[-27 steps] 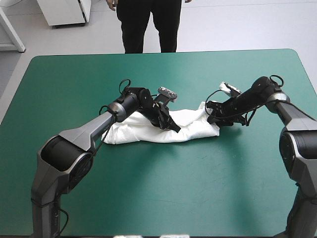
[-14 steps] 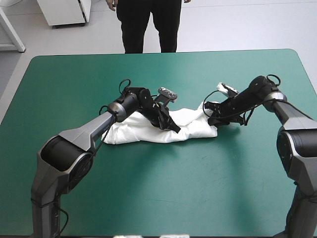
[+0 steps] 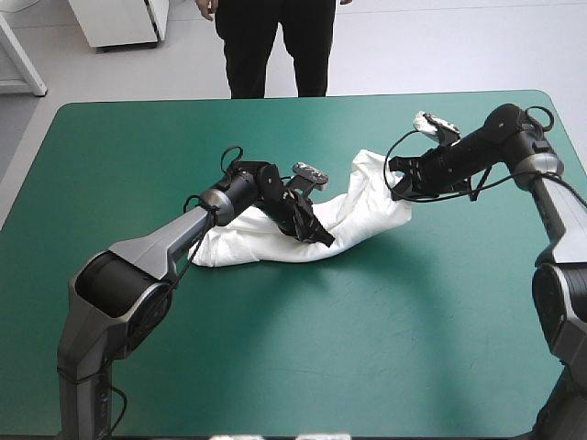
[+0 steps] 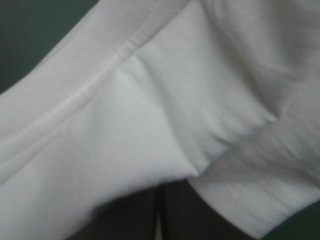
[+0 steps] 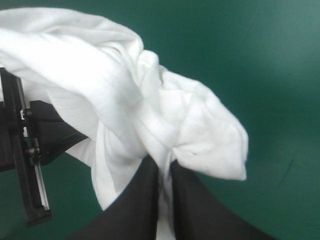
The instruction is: Fold the cloth
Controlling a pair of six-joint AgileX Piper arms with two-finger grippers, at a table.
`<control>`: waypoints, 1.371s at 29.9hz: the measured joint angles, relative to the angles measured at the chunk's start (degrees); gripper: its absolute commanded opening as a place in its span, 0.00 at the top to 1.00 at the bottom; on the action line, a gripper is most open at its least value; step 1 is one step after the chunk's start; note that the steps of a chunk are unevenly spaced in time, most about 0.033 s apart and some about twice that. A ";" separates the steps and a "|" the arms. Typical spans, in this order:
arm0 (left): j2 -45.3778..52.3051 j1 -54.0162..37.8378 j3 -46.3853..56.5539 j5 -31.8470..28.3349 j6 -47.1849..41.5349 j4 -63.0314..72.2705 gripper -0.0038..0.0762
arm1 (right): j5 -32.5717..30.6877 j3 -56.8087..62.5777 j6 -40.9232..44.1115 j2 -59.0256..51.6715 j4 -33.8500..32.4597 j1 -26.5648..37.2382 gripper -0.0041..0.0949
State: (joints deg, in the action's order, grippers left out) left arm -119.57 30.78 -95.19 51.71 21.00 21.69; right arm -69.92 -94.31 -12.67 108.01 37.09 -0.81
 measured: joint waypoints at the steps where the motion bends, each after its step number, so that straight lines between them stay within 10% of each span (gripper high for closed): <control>1: 0.00 0.00 0.00 0.00 0.00 0.00 0.96 | -0.16 0.00 0.00 -0.36 0.06 0.00 0.97; 22: 4.16 -0.09 -2.51 7.18 -2.62 -8.01 0.96 | -0.61 -0.12 0.02 -2.23 0.06 0.00 0.97; 41: 43.74 -1.28 -4.39 18.98 -10.17 -24.91 0.96 | 6.31 -1.31 -2.17 -2.39 9.85 -11.58 0.97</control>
State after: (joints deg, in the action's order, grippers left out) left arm -75.82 29.51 -99.58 70.69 10.83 -3.22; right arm -63.61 -95.62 -14.85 105.62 46.94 -12.39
